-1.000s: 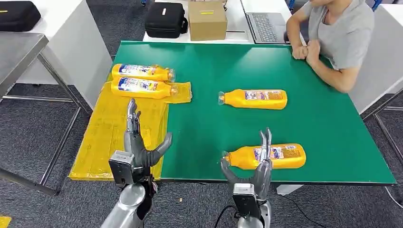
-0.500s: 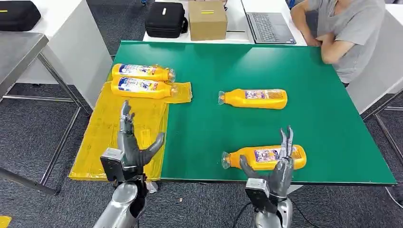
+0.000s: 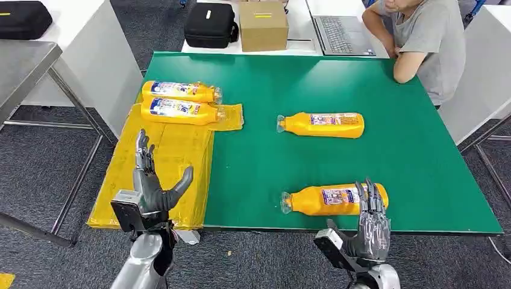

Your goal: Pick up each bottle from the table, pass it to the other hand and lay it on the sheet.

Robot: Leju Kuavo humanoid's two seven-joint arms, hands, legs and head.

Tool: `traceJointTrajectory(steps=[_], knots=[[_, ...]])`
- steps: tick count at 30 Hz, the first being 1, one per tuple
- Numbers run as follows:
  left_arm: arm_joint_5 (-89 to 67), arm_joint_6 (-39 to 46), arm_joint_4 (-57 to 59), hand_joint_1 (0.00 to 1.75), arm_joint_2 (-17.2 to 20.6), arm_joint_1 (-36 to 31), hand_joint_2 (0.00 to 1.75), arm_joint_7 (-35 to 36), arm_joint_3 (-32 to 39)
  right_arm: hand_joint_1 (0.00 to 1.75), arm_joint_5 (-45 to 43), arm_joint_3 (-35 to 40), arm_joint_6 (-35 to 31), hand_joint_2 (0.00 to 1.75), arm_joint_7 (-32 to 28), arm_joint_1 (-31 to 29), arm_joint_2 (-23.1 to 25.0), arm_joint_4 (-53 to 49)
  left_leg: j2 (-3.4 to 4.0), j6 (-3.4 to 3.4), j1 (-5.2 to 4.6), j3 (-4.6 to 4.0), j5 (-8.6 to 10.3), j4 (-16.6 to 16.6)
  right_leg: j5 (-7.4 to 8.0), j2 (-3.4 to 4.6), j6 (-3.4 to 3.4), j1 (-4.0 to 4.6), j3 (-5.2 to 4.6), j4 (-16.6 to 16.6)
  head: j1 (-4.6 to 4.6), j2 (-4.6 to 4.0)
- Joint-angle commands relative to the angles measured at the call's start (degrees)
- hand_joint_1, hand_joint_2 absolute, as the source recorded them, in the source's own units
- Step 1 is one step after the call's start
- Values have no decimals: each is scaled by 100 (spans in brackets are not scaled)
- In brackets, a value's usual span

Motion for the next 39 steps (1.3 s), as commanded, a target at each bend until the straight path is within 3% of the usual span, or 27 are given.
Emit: traceJointTrajectory(steps=[1, 10, 14, 20, 35, 39], knots=[[-17, -160, 327, 0, 52, -270, 175, 19, 218, 0, 788, 375, 351, 175, 344, -19, -650, -461, 12, -11, 1, 34, -17, -1, -16, 5, -11, 2, 29, 3, -2, 0], [-27, -222, 413, 0, -1, -331, 175, 19, 222, 0, 1133, 450, 504, 175, 369, -382, -795, -326, 11, -10, 3, 24, -11, 0, -8, 6, -8, 3, 22, 0, 0, 0], [4, -296, 734, 0, -83, -554, 175, 19, 267, 0, 1189, 484, 740, 175, 354, -1233, -914, 386, 29, -11, 3, 34, -14, 1, -6, 23, -10, 4, 27, -1, -2, 0], [147, -437, 919, 0, -117, -654, 175, 19, 280, 0, 1071, 514, 938, 175, 286, -1582, -1126, 761, 9, -6, 3, 26, -1, -4, 0, 3, -6, 4, 26, -7, 0, 0], [443, -754, 1342, 0, -142, -757, 175, 19, 256, 0, 1065, 738, 1230, 175, 443, -1878, -1473, 1126, 11, -8, 3, 34, -9, 0, -7, 4, -8, 5, 34, -2, -2, 0], [390, -661, 1373, 0, -159, -859, 175, 19, 162, 0, 737, 787, 1457, 175, 387, -1789, -1503, 778, 14, -9, 4, 33, -13, 4, -9, 7, -9, 6, 34, 1, -2, 0]])
